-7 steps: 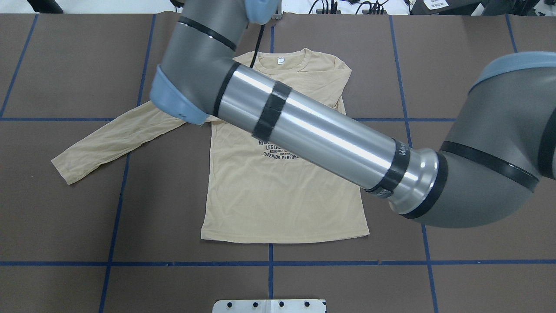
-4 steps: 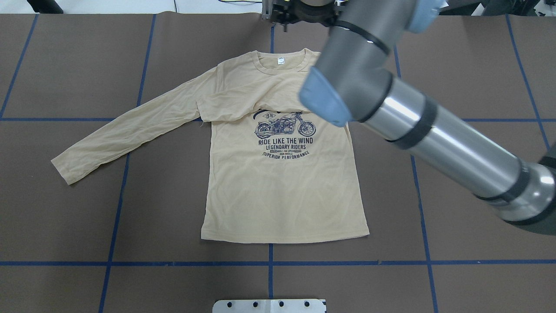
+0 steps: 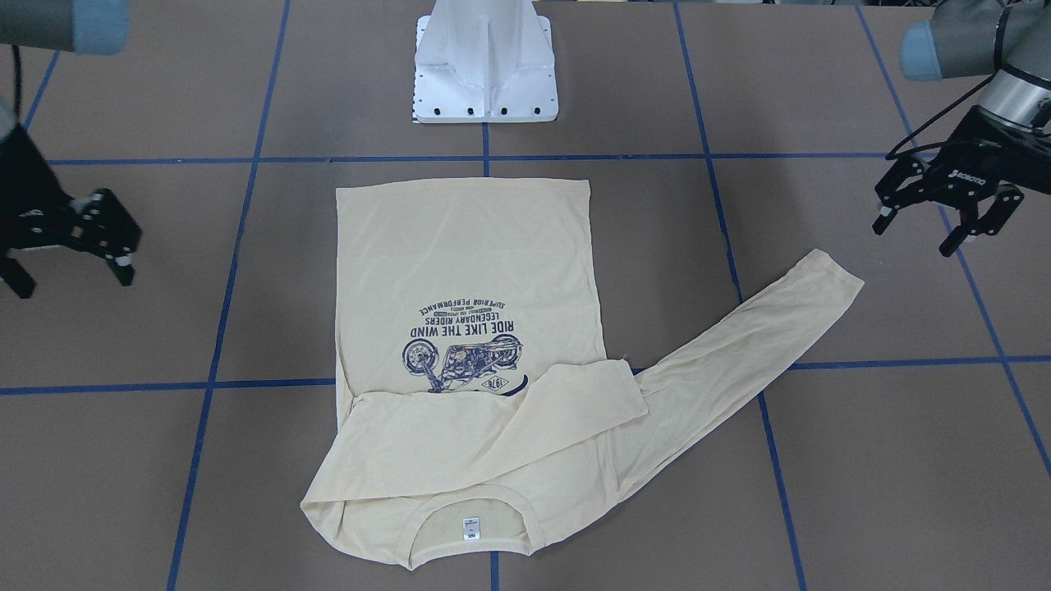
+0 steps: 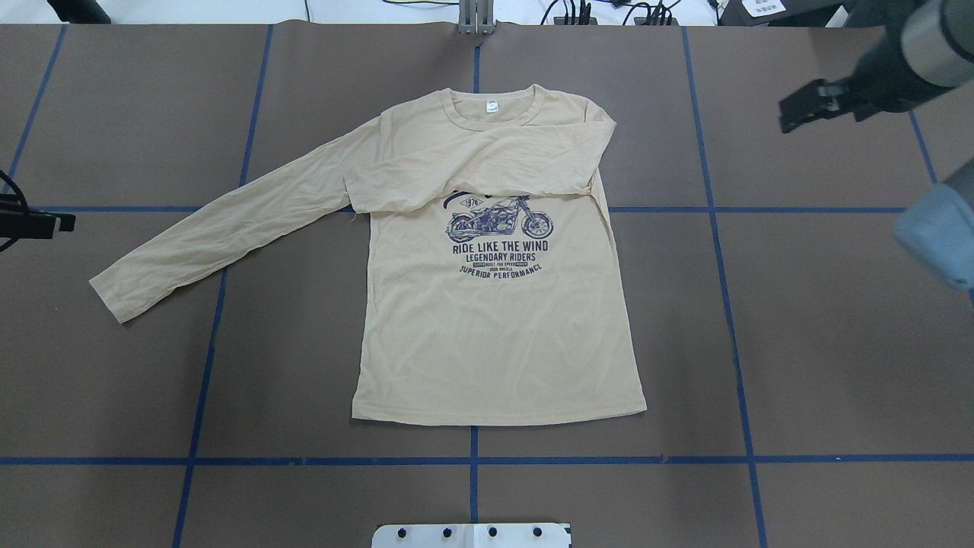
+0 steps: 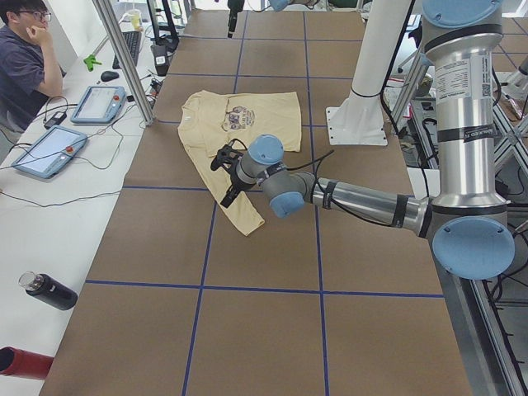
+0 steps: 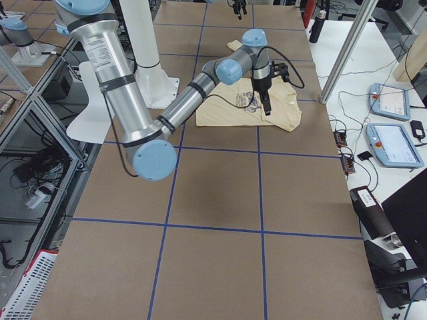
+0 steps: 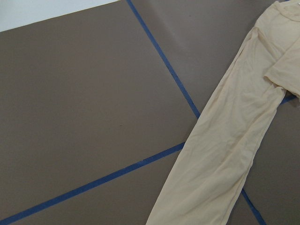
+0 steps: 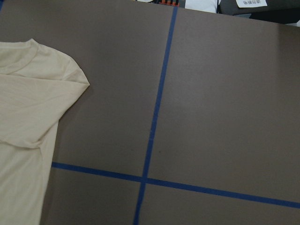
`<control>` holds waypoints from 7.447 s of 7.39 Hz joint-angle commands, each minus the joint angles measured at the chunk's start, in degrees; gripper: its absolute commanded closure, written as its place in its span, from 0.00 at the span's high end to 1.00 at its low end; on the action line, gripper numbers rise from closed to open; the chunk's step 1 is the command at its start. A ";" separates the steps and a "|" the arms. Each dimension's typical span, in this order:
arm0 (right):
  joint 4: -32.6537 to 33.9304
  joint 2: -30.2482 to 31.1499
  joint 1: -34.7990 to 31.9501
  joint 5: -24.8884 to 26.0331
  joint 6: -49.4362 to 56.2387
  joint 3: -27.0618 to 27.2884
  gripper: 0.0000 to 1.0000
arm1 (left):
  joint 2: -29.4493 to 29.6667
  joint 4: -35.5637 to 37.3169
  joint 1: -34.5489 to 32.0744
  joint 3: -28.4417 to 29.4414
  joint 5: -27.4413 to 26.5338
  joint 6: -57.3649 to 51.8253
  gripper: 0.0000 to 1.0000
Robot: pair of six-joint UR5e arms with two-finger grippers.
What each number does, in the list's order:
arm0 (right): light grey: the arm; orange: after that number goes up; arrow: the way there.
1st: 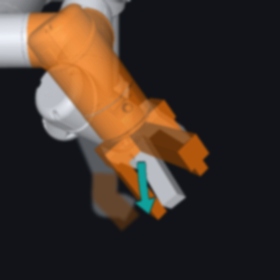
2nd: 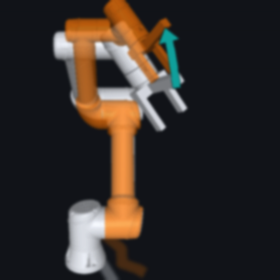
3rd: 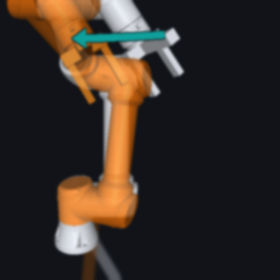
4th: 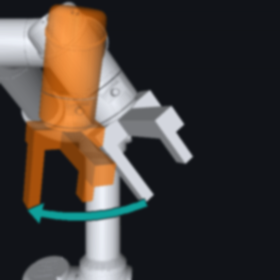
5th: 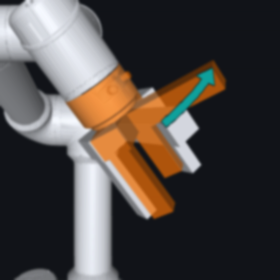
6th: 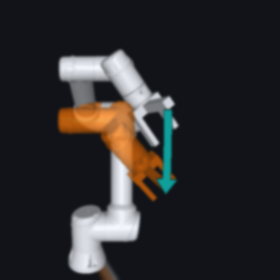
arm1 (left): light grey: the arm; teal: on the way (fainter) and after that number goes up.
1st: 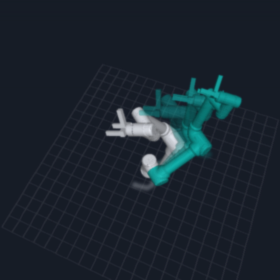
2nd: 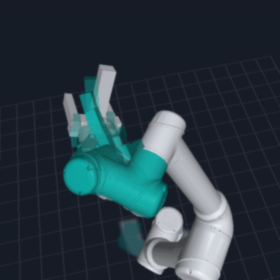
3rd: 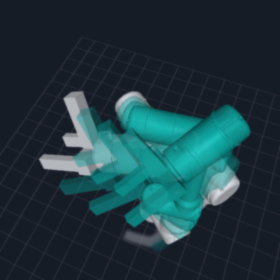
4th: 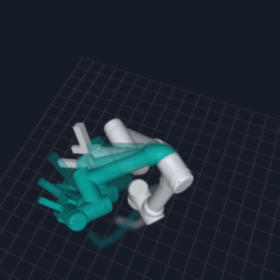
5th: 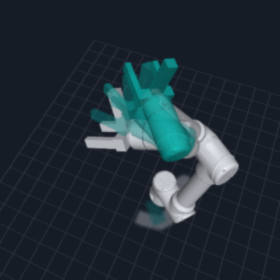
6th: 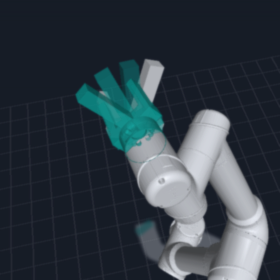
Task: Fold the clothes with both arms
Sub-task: 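Release the sleeve and raise the right gripper away from the shirt, then lower the left gripper to the cuff of the other sleeve and grasp, then carry the sleeve cuff across the shirt front with the left gripper, then release the sleeve and move both grippers toward the shirt hem nearest the robot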
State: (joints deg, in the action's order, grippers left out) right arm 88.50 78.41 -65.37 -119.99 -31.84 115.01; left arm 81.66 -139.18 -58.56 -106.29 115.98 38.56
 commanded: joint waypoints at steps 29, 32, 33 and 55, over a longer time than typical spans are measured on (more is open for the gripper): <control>-13.27 28.64 -17.60 -7.89 20.50 -1.45 1.00 | 7.14 22.00 11.20 -2.74 -9.46 -9.28 0.00; -13.18 28.64 -17.60 -7.89 20.41 -1.54 1.00 | 30.59 50.07 11.02 -4.54 -9.55 -9.12 0.00; -13.18 28.64 -17.60 -7.89 20.41 -1.63 1.00 | 37.97 57.37 11.28 -3.58 -9.46 -8.59 0.00; -23.34 25.74 8.44 -0.39 -26.01 10.24 1.00 | 37.92 47.51 25.07 -8.44 -9.55 15.85 1.00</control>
State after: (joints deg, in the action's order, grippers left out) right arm 69.72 103.99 -64.86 -125.92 -48.51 124.79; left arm 128.62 -91.49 -33.73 -105.13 106.56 55.26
